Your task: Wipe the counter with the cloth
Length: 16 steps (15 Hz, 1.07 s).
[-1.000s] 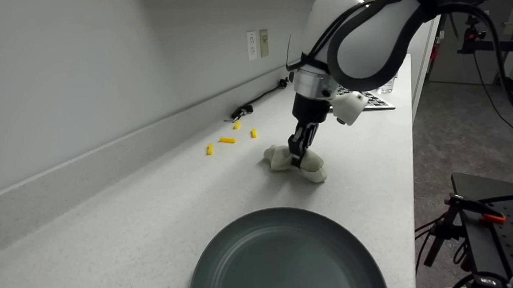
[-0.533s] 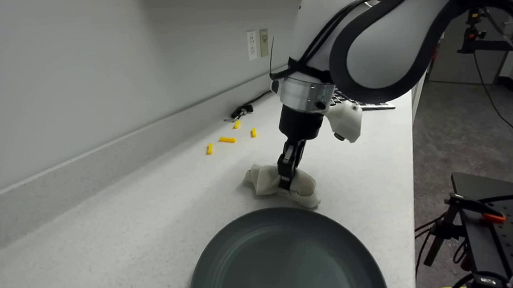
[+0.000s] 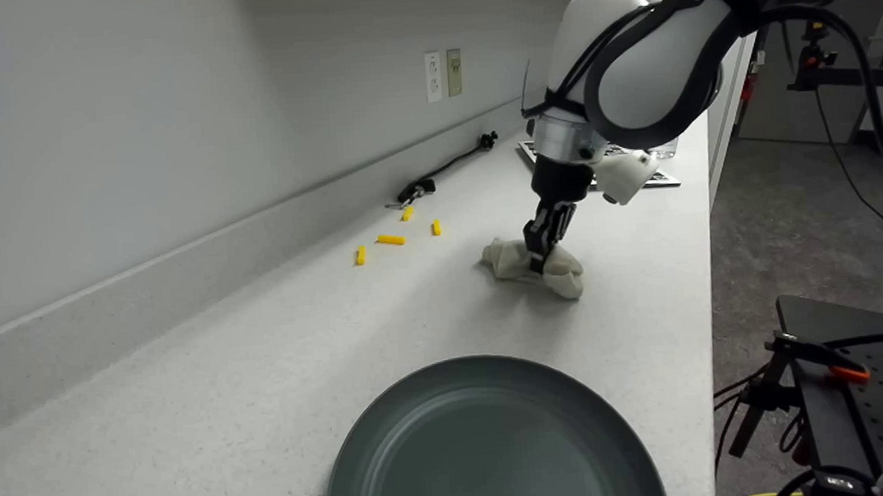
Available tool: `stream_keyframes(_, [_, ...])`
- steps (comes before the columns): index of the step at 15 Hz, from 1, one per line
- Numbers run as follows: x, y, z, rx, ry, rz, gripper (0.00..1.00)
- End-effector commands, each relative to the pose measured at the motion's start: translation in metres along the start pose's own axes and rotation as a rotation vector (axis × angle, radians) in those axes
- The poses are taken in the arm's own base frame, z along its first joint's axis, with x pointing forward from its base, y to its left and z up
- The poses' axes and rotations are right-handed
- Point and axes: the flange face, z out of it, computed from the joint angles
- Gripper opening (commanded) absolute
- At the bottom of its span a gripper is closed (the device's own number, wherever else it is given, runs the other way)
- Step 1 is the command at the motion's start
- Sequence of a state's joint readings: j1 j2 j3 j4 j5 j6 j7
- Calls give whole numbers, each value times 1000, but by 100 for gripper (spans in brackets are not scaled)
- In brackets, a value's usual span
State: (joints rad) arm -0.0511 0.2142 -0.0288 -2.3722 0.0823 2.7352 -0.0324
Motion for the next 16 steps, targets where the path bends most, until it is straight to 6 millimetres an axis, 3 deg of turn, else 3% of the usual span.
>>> stream_keyframes(1, [-32,60,-11,-25,19,116,3])
stream_keyframes(4, [-50,92,-18,-37,13,181,3])
stream_keyframes(7, [-61,81,-20,-30,4,156,3])
stream_keyframes(10, [-63,37,-17,-3,-11,66,3])
stream_keyframes(16, [-75,-94,-15,70,-34,-210,3])
